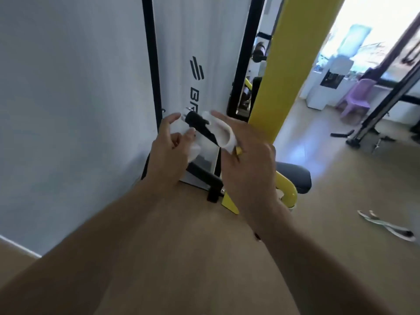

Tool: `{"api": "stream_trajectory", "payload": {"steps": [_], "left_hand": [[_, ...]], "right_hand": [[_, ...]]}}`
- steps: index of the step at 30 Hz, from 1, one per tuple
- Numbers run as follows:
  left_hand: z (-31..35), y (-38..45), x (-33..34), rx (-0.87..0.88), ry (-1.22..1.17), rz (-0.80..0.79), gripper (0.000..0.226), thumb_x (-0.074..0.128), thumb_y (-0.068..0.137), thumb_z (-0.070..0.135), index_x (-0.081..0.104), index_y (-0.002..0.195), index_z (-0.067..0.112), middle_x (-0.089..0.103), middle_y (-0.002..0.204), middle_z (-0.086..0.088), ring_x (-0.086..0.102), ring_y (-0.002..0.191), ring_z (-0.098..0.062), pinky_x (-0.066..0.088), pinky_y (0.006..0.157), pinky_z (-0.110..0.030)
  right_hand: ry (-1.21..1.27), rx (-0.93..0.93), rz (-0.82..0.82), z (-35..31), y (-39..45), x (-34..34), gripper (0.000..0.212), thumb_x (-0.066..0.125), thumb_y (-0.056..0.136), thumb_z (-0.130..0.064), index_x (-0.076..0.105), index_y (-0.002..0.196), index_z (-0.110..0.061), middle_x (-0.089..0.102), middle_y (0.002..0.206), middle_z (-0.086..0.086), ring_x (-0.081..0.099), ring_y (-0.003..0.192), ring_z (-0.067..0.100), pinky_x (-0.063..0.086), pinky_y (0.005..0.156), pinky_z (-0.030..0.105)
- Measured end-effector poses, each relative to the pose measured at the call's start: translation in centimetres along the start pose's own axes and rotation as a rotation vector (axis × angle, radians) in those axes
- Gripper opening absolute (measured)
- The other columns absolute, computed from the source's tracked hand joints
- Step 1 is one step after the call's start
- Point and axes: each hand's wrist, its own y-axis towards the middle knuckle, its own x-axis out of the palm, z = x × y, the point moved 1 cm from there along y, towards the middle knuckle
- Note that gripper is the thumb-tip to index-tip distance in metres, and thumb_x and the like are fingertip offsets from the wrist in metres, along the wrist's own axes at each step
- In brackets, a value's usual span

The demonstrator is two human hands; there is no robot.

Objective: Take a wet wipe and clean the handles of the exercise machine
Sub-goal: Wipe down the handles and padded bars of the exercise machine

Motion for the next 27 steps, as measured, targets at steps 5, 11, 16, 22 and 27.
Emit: {"api": "stream_trajectory", "payload": {"steps": [5,11,16,22,27], "left_hand": [[-1.0,3.5,-0.6,-0.001,0.015,-0.055,0.038,0.053,0.100,0.043,0.047,0.137,0.036,0.070,0.090,-0.018,0.063,0.078,-0.022,0.043,0.056,-0.010],[-1.6,6.5,-2.1,0.079,0.014,-0.252,0.024,0.055,0.101,0.034,0.064,0.123,0.030,0.069,0.075,0.009,0.063,0.066,0.008,0.043,0.061,-0.006],[-3.0,8.8,-2.3,0.126,-0.062,-0.488,0.026,0.056,0.100,0.037,0.063,0.125,0.030,0.070,0.089,-0.023,0.066,0.077,-0.033,0.052,0.069,-0.036],[-3.8,11.6,-2.5,0.253,-0.001,-0.683,0.042,0.075,0.086,0.033,0.057,0.123,0.042,0.059,0.065,0.006,0.051,0.055,-0.002,0.041,0.054,-0.013],[-3.5,14.0,-2.8,0.546,0.285,-0.663,0.045,0.062,0.091,0.048,0.054,0.135,0.046,0.064,0.073,0.013,0.054,0.059,-0.002,0.043,0.058,-0.025]], "right_hand": [[-0.441,-0.018,-0.146,-0.4,5.3,5.2,0.055,0.060,0.082,0.012,0.060,0.134,-0.005,0.053,0.142,0.015,0.048,0.131,0.033,0.045,0.104,0.036],[-0.739,0.234,-0.535,1.3,4.2,8.6,0.088,0.052,0.098,-0.049,0.002,0.160,-0.009,0.029,0.160,0.011,0.030,0.146,0.029,0.021,0.120,0.042],[-0.658,0.242,-0.387,1.3,3.9,7.6,0.051,0.030,0.107,-0.044,0.039,0.151,-0.018,0.042,0.156,0.002,0.036,0.145,0.024,0.029,0.117,0.037],[-0.765,0.292,-0.236,2.9,4.6,8.8,0.048,0.056,0.103,-0.024,0.045,0.149,-0.019,0.062,0.133,0.002,0.056,0.120,0.027,0.047,0.091,0.039],[-0.821,0.159,-0.165,2.7,5.5,11.7,0.050,0.069,0.093,-0.020,0.056,0.140,-0.006,0.069,0.121,0.008,0.066,0.108,0.030,0.053,0.090,0.041]]}}
